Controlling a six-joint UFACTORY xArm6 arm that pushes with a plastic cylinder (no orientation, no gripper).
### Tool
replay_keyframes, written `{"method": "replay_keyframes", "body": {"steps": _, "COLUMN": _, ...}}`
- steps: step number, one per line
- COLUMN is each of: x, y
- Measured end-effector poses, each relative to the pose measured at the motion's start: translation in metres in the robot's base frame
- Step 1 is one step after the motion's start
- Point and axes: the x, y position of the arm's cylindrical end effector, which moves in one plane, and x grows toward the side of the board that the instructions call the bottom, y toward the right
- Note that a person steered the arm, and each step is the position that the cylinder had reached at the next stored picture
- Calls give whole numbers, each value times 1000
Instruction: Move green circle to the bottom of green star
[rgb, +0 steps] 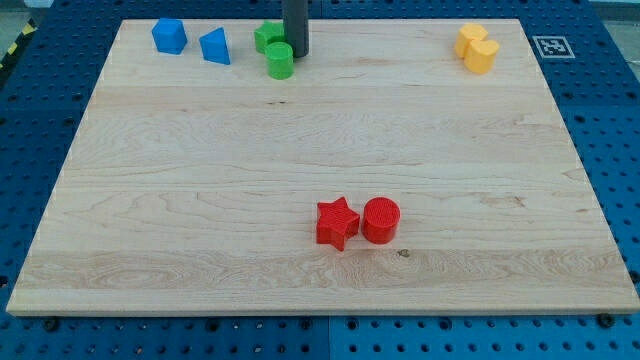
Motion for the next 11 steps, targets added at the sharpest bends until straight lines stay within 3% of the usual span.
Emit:
{"method": "replay_keyframes", "body": {"steps": 1, "x": 13, "y": 30}}
{"method": "replay_keyframes", "body": {"steps": 4, "x": 54, "y": 31}}
{"method": "replay_keyframes", "body": {"steps": 11, "x": 35, "y": -24}}
